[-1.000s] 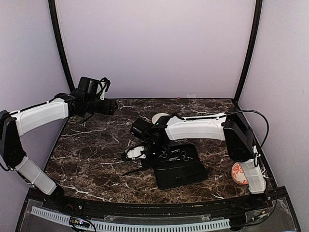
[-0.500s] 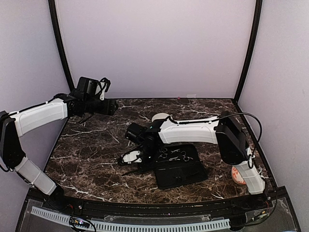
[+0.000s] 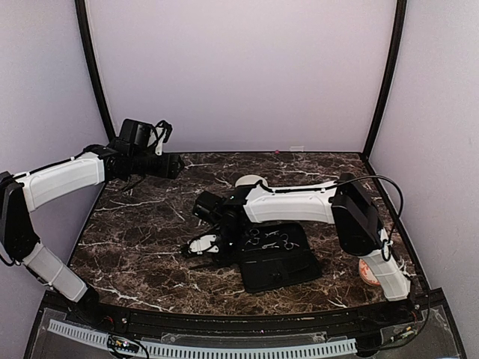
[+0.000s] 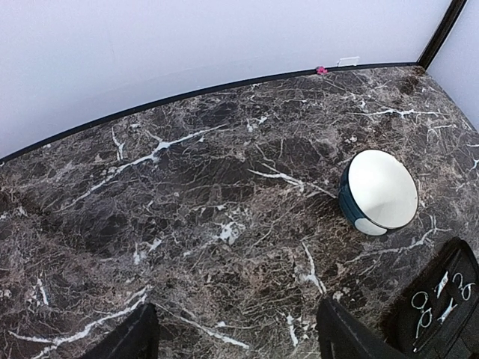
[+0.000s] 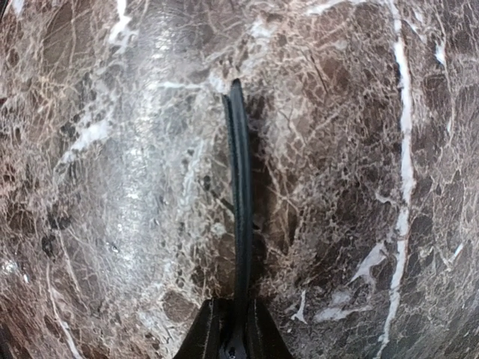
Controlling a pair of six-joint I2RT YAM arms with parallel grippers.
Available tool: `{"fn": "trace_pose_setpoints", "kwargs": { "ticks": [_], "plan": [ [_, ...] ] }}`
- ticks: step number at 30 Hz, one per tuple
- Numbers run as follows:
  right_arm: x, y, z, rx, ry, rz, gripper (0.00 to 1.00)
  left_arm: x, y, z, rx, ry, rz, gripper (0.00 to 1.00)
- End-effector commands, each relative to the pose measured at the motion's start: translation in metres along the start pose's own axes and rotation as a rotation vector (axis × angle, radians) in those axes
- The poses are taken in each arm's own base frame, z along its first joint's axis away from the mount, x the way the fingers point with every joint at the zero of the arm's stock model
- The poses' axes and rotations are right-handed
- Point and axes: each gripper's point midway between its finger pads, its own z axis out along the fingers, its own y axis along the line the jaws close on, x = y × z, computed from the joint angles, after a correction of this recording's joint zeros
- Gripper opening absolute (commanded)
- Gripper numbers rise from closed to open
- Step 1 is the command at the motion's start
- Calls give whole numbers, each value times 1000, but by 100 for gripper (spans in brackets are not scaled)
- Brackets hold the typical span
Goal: Sort the hair-cutting tools
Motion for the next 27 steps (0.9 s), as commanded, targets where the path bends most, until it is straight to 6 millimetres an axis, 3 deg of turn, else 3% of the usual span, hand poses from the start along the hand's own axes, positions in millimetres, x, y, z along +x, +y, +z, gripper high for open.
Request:
{"fn": "trace_pose_setpoints", "kwargs": {
  "ticks": [1, 5, 10, 15, 18, 22, 24, 27],
  "plan": [
    [-1, 8, -12, -5, 9, -8, 5, -1, -1, -5, 18, -9, 16, 74],
    [0, 7, -28, 19, 15, -10, 2, 3, -3, -1, 27, 4, 30, 74],
    [10, 4, -68, 97, 34, -34, 0, 8, -2, 7, 24, 28, 56, 73],
    [48, 9, -106, 148, 75, -7, 0, 22, -14, 15, 92, 85, 130, 72],
    [84, 12, -131, 186, 99, 38, 0, 28, -46, 10, 255, 118, 166, 70],
    [136, 20, -148, 210, 124, 110, 0, 44, -102, 2, 388, 158, 254, 60],
    [168, 26, -147, 212, 154, 148, 0, 65, -136, -3, 489, 215, 296, 49],
    [204, 34, -151, 230, 182, 187, 0, 112, -191, -21, 697, 344, 349, 34]
  ]
}}
